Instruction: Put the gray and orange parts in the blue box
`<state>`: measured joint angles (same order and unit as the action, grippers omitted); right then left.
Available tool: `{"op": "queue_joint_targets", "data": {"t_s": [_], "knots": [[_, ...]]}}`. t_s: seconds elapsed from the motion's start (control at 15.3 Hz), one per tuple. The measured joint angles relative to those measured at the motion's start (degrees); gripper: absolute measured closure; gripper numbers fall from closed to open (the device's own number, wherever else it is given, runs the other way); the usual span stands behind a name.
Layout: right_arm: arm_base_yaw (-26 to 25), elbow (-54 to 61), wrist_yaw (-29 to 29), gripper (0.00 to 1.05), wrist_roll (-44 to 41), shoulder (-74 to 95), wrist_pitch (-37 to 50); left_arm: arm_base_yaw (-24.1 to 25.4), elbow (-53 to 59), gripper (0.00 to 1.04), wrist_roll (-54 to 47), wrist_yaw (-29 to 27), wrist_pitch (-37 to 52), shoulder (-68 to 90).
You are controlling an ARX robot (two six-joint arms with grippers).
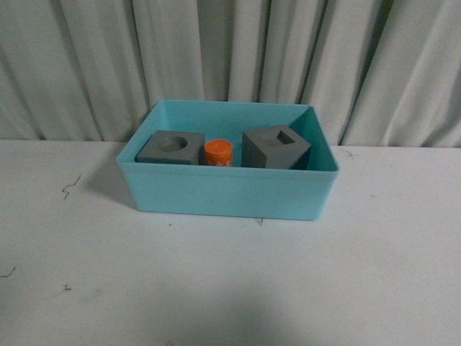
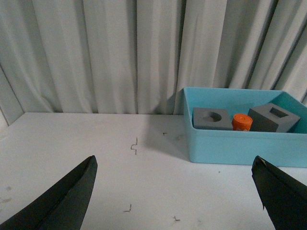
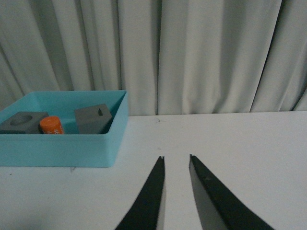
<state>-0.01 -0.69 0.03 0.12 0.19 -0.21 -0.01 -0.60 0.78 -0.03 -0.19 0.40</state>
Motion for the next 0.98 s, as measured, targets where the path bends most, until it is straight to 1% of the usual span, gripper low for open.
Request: {"op": "queue_joint_targets", "data": {"t_s": [0.13, 0.2, 0.26, 0.33, 0.98], "knots": [[0.00, 0.00, 0.00, 0.65, 0.00, 0.00, 0.00, 0.00, 0.00, 0.07, 0.00, 0.00, 0.00, 0.00], [0.00, 0.00, 0.00, 0.50, 0.00, 0.00, 0.00, 0.00, 0.00, 0.07, 0.00, 0.00, 0.00, 0.00], [0.00, 0.00, 0.00, 0.27, 0.00, 0.00, 0.00, 0.00, 0.00, 0.07, 0.00, 0.00, 0.02, 0.00], [0.00, 0.00, 0.00, 0.07, 0.00, 0.00, 0.00, 0.00, 0.00, 0.07, 0.00, 0.00, 0.00, 0.00], [0.00, 0.00, 0.00, 0.06, 0.02, 0.00, 0.00, 0.00, 0.00, 0.07, 0.00, 0.00, 0.00, 0.00]]}}
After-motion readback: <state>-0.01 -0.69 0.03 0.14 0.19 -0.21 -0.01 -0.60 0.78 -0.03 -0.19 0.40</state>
